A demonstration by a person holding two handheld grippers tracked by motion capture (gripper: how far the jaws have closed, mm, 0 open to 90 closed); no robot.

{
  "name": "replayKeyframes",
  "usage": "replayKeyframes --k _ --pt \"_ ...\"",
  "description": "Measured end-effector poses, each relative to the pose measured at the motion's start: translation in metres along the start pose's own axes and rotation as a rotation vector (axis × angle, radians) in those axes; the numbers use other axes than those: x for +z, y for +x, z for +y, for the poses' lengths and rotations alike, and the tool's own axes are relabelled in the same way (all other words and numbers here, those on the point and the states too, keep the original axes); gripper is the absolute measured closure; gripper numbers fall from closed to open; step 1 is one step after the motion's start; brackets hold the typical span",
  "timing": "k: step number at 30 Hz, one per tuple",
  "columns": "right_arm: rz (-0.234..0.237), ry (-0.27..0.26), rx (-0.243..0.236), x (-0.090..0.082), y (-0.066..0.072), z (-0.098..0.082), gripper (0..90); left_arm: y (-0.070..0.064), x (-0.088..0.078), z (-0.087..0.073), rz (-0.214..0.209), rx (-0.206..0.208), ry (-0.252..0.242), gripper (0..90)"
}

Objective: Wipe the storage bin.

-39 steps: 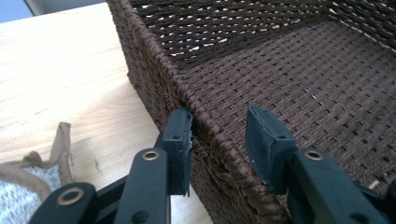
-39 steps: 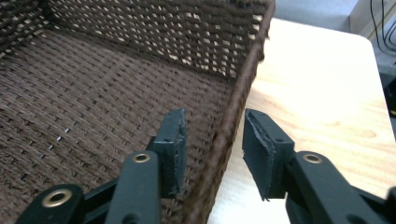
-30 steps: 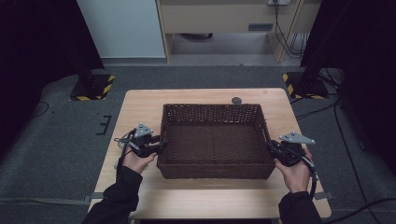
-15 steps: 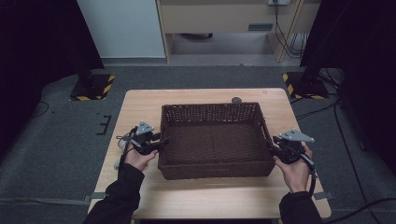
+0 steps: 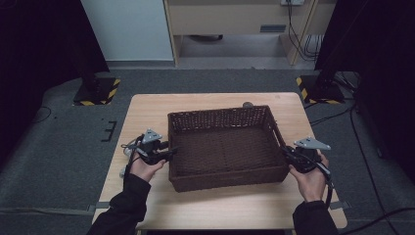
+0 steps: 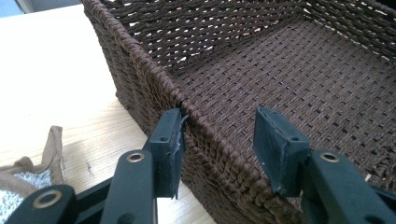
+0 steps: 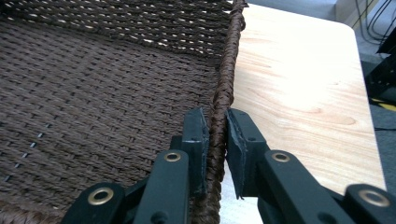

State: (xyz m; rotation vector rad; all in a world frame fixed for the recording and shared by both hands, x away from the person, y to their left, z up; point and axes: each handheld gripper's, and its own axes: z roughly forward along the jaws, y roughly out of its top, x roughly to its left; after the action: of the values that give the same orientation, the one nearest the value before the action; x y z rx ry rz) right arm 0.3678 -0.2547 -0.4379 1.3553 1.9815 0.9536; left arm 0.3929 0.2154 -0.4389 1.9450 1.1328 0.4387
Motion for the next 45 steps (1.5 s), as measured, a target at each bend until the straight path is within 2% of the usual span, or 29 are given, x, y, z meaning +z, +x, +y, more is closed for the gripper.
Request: replayKeyframes --k 5,10,13,17,20,22,26,30,35,37,38,39,42,45 --pt "-0.01 -0.013 0.004 0.006 -0.002 0.002 78.5 0.002 0.0 0.003 0.001 0.002 -0.001 49.5" --pt "-0.01 -0.017 0.0 0.007 -0.003 0.002 78.5 0.007 -0.002 0.006 0.022 -0.01 -0.029 45.1" --pt "-0.01 -0.023 -0.006 0.008 -0.003 0.002 78.3 0.011 0.004 0.007 0.022 -0.003 -0.047 43.8" --pt "-0.014 -0.034 -0.013 0.011 -0.005 0.002 78.5 0.016 0.014 0.005 0.002 -0.012 -0.032 44.7" --pt "-0.015 -0.036 -0.017 0.011 -0.005 0.003 77.2 0.013 0.015 0.004 0.005 -0.016 -0.034 46.7" --pt "-0.016 -0.043 -0.02 0.011 -0.005 0.003 73.4 0.012 0.014 0.003 0.01 -0.022 -0.034 47.6" --pt "-0.005 -0.082 -0.001 0.003 -0.004 0.006 66.8 0.006 0.012 0.0 0.018 -0.041 -0.045 48.5" --pt "0.004 -0.085 0.008 -0.005 -0.003 0.007 64.8 0.0 0.008 -0.003 0.029 -0.034 -0.036 48.1" --pt "-0.032 -0.053 0.015 -0.002 -0.008 0.002 68.2 -0.002 0.006 -0.003 0.019 -0.038 -0.026 47.1" --pt "-0.042 -0.027 0.01 0.002 -0.011 0.0 76.2 0.001 0.004 0.0 0.004 -0.033 -0.031 45.5" --pt "-0.029 -0.026 0.019 0.003 -0.012 -0.001 79.4 0.003 0.003 0.001 0.005 -0.033 -0.05 44.6" --pt "-0.016 -0.028 0.023 0.004 -0.013 -0.001 80.0 0.004 0.001 0.002 0.009 -0.031 -0.061 43.8" --pt "-0.036 -0.021 0.003 0.007 -0.012 0.002 80.3 0.011 -0.003 0.005 0.016 -0.029 -0.094 40.7" --pt "-0.043 -0.036 0.008 0.011 -0.015 0.001 79.6 0.014 0.0 0.003 0.003 -0.034 -0.082 40.5"
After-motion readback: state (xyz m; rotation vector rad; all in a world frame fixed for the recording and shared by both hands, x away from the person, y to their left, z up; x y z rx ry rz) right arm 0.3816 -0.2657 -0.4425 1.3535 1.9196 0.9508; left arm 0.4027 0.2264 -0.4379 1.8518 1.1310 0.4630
